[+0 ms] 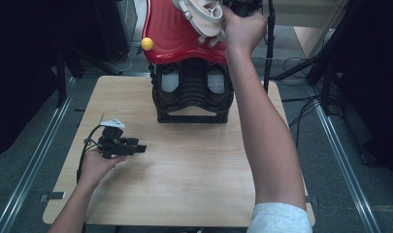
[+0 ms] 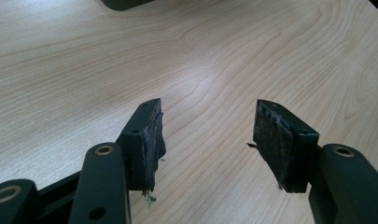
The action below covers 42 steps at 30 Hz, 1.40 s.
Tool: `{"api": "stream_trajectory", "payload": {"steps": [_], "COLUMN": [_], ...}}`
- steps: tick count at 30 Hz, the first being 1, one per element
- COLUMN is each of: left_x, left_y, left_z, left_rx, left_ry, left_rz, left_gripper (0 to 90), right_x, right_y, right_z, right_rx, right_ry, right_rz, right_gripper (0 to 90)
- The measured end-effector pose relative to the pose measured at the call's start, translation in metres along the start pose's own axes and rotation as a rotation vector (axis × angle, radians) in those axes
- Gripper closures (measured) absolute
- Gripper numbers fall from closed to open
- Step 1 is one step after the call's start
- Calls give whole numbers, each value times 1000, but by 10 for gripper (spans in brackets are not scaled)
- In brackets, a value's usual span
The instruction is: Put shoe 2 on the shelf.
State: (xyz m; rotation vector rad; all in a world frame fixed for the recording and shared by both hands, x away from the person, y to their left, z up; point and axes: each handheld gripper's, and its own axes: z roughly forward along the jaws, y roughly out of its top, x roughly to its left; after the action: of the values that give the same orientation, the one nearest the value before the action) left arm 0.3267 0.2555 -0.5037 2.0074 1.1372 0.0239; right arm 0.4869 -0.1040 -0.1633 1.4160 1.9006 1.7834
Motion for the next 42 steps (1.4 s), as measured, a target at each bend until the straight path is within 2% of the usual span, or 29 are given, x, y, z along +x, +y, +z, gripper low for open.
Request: {"api": "stream_trajectory", "payload": {"steps": [3, 5, 10, 13, 15, 20, 23, 27, 32, 36, 38, 42], "left_x": [0, 0, 0, 0, 1, 0, 0, 0, -1, 0, 0, -1], "left_y": [1, 1, 1, 1, 1, 2, 1, 1, 2, 1, 2, 2], "left_z": [0, 0, 1, 0, 0, 1, 1, 1, 2, 1, 1, 2], "left_rx": [2, -1, -8, -13, -13, -14, -14, -10, -13, -10, -11, -6], "left_ry": [-4, -6, -10, -11, -12, -18, -17, -16, -16, -14, -13, -9], "left_rz": [2, 3, 0, -1, 0, 3, 3, 1, 4, 4, 3, 9], "left_gripper": [428, 428, 428, 428, 428, 429, 428, 428, 429, 428, 428, 428], "right_x": [-4, -5, -9, -10, -6, 3, 7, 12, 15, 19, 20, 18], "right_y": [3, 3, 2, 0, -3, -10, -15, -18, -19, -20, -21, -18], "right_z": [2, 4, 14, 22, 27, 38, 46, 49, 49, 48, 48, 44], "right_rx": [-23, -44, -61, -62, -69, -75, -56, -45, -31, -18, -10, -11], "right_ry": [-53, -84, -132, -137, -157, -206, -229, -248, -262, -281, -281, -249], "right_rz": [13, 2, 30, 52, 41, 48, 43, 41, 13, -38, -51, -37], "right_gripper": [854, 854, 854, 854, 854, 853, 851, 848, 837, 820, 805, 767]}}
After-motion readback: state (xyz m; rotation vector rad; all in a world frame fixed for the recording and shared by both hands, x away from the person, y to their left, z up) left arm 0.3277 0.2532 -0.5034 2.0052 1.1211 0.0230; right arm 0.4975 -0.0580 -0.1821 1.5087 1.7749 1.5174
